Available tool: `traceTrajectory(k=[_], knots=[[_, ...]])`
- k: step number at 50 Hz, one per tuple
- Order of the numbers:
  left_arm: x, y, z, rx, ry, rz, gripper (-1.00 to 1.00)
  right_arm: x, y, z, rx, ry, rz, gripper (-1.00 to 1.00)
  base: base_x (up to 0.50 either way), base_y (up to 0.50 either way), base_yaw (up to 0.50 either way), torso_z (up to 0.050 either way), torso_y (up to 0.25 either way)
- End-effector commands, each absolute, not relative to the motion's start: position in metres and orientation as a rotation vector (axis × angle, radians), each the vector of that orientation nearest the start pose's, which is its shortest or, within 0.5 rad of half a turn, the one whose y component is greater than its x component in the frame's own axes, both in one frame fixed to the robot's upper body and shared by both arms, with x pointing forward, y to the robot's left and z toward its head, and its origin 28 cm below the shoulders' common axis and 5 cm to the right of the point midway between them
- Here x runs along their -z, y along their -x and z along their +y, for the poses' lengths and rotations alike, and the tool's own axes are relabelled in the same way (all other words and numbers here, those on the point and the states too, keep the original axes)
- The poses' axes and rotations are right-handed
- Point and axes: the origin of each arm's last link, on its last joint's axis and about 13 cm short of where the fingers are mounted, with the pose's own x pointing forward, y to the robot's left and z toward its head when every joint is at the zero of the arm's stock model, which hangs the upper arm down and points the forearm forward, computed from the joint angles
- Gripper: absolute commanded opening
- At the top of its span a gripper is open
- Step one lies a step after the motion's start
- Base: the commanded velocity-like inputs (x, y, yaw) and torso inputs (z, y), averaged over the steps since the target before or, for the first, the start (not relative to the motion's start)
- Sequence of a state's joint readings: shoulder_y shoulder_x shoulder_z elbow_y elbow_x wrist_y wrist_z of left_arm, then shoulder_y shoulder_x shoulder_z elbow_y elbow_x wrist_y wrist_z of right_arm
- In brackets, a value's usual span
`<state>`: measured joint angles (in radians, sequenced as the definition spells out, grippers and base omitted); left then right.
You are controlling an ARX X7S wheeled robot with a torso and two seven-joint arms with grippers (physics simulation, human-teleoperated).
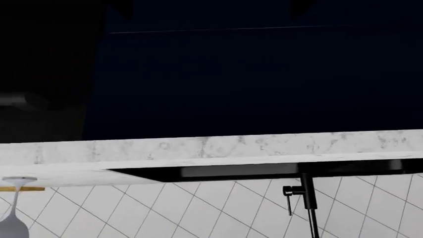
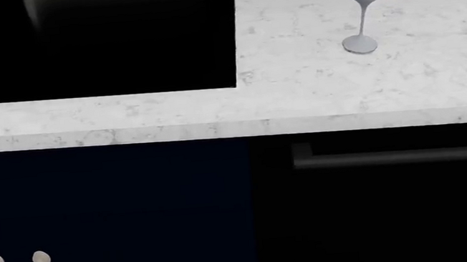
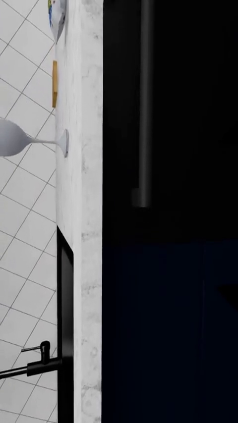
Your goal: Open the dishwasher door
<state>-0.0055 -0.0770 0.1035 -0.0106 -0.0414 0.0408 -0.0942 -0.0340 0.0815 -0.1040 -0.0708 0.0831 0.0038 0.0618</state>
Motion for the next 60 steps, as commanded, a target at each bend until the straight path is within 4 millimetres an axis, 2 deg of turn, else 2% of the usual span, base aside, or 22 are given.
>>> traceTrajectory(k=[1, 16, 32, 60], knots=[[-0.0139, -0.2109, 0.2029, 0.01, -0.04, -0.036, 1.0, -0.0207, -0.2017, -0.0934, -0.049, -0.01, -0.027, 1.0, 0.0, -0.5, 0.0, 0.0, 0.0], [-0.0156, -0.2101, 0.2041, 0.003, -0.041, -0.043, 1.0, -0.0223, -0.2009, -0.093, -0.051, -0.002, -0.034, 1.0, 0.0, -0.5, 0.0, 0.0, 0.0], [-0.0155, -0.2095, 0.2056, -0.004, -0.04, -0.05, 1.0, -0.0245, -0.198, -0.0895, -0.079, 0.012, -0.027, 1.0, 0.01, 0.0, 0.0, 0.0, 0.0], [-0.0172, -0.2091, 0.2057, -0.003, -0.047, -0.059, 1.0, -0.0259, -0.1959, -0.092, -0.062, 0.01, -0.04, 1.0, 0.32, 0.0, 0.0, 0.0, 0.0]])
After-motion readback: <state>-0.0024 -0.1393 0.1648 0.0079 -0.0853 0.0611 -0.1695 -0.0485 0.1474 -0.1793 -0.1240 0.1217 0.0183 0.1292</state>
